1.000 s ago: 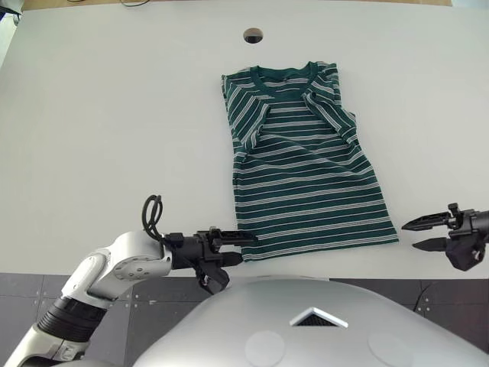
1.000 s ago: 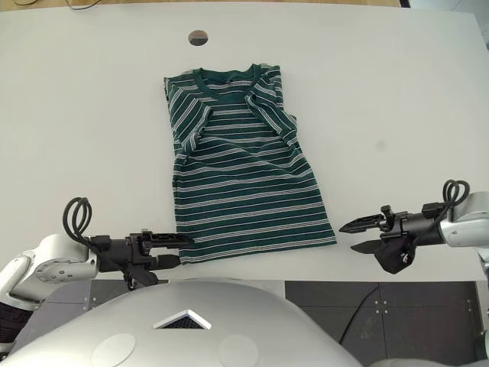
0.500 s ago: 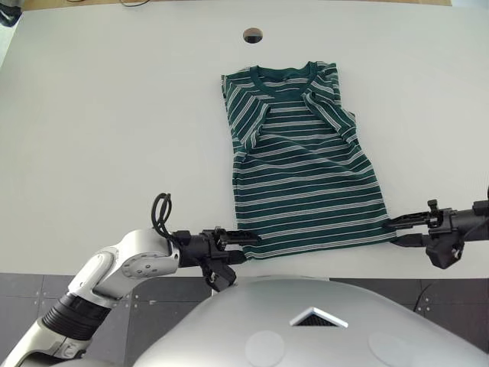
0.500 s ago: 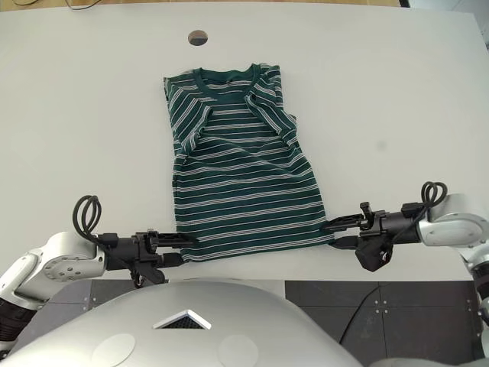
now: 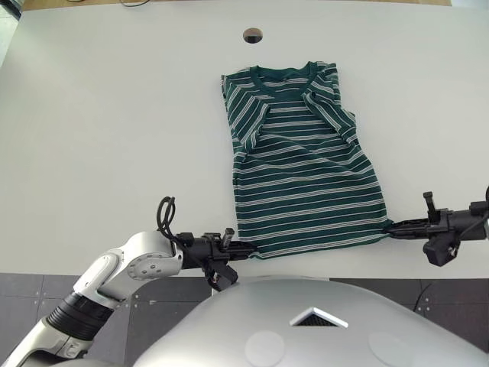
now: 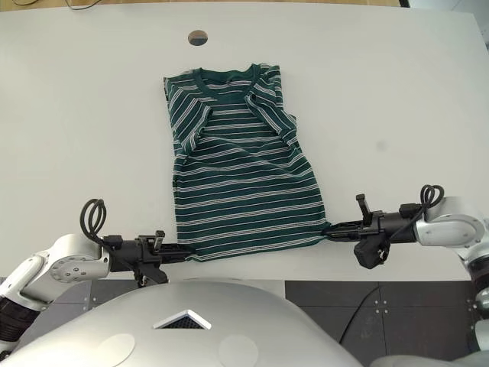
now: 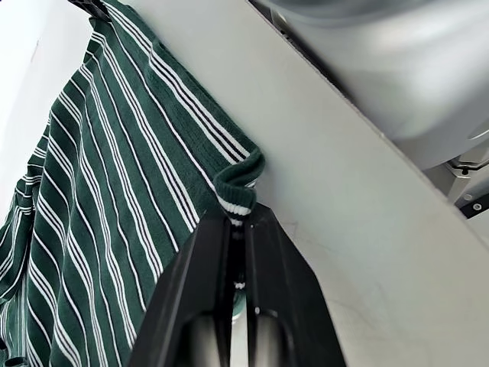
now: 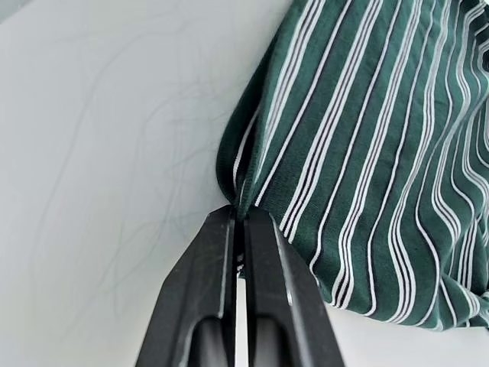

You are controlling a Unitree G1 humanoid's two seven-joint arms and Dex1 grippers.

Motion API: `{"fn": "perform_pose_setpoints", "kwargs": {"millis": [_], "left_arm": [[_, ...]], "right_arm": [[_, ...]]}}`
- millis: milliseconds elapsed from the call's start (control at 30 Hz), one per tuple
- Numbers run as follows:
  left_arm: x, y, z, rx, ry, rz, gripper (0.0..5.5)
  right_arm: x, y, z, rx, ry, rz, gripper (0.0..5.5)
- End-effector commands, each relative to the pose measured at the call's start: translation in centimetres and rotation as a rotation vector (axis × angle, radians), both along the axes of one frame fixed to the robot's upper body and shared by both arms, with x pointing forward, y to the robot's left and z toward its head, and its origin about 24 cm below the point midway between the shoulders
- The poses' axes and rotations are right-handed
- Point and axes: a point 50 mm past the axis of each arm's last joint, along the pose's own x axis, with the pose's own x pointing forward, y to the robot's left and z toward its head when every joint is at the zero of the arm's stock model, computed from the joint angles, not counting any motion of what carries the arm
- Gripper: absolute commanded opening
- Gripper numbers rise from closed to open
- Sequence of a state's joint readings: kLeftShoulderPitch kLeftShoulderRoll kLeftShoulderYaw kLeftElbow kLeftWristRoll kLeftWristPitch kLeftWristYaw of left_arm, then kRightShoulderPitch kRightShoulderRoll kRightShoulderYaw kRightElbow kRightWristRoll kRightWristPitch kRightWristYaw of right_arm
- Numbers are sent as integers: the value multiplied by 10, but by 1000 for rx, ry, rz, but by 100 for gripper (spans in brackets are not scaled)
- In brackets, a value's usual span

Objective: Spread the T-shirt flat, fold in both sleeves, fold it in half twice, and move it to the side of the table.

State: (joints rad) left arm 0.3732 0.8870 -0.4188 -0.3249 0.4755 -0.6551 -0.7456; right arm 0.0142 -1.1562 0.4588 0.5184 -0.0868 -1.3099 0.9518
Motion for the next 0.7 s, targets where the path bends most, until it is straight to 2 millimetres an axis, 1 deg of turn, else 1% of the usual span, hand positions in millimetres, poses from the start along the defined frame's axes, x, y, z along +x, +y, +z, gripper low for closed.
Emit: {"fn": "perform_pose_setpoints", "kwargs": {"millis": [33,67,100,133,167,200,233,300,400,467,533,600,700], "left_arm": [[7,24,-4,42,217,196,12],[13,27,10,4,345,271,12],[15,27,22,-26,483,305,12],[11,27,39,-52,649,288,12],[4,27,54,-58,794,234,12],[-3,28,65,-44,897,177,12],[-8,30,73,-24,973,134,12],[-12,33,81,-14,1045,98,12],[-10,33,96,-61,1081,92,12],[2,33,105,-128,1022,141,12],[21,34,107,-204,908,234,12],[46,36,103,-283,775,360,12],[85,45,95,-392,655,560,12]], "right_arm": [[-16,12,6,21,409,-238,10],[-16,19,20,68,582,-312,10],[-17,23,31,92,722,-345,10],[-16,29,42,128,828,-356,10],[-15,33,52,159,901,-351,10],[-14,36,60,179,943,-339,10],[-14,37,66,190,987,-331,10],[-12,34,75,198,1035,-318,10],[-6,26,81,211,1027,-331,10],[2,24,83,258,965,-349,10],[13,28,82,329,868,-365,10],[29,36,78,408,735,-395,10],[61,52,70,525,527,-470,10]]}}
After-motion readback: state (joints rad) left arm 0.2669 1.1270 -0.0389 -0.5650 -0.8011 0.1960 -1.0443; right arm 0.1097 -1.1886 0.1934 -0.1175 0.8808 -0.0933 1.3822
